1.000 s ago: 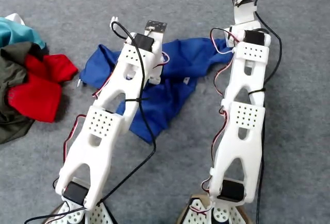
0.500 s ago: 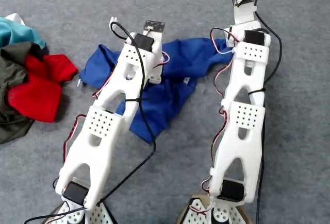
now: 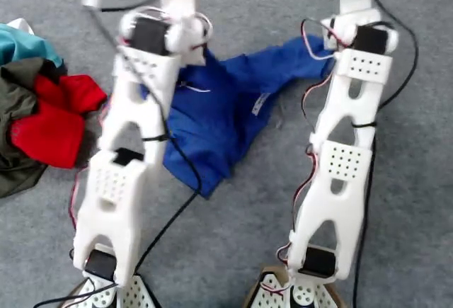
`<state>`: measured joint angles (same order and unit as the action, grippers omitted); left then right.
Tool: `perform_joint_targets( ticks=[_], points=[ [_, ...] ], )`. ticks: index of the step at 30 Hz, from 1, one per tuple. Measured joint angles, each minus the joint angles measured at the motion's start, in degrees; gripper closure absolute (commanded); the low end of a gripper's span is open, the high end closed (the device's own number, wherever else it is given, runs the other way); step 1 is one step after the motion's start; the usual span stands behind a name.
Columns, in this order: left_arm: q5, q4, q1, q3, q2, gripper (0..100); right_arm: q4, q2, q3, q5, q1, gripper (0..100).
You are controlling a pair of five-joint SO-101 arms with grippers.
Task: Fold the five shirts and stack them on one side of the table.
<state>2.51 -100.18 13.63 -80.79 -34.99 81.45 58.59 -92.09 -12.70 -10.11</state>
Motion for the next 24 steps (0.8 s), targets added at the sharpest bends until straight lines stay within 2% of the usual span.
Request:
perform_joint_targets(
  ticks=[3,7,11,16,24],
  points=[
    [-2.11,0.0,-2.99,2.37,10.73,98,-0.09,-7.65,0.0,0.18,-1.85,99.7],
    [-4.13,0.0,-10.37,2.73,23.74,98,-2.29,-18.73,0.0,0.09,-4.48,99.6],
    [-4.13,0.35,-18.81,2.64,32.79,98,-4.75,-30.68,-0.18,-4.92,-5.89,99.6],
    [-4.13,6.59,-27.6,2.64,41.76,98,-7.82,-46.95,-0.26,-9.14,-5.89,99.6],
    [-5.8,6.68,-31.38,2.9,56.0,98,-16.0,-68.4,0.7,-11.6,-6.86,99.6]
  ],
)
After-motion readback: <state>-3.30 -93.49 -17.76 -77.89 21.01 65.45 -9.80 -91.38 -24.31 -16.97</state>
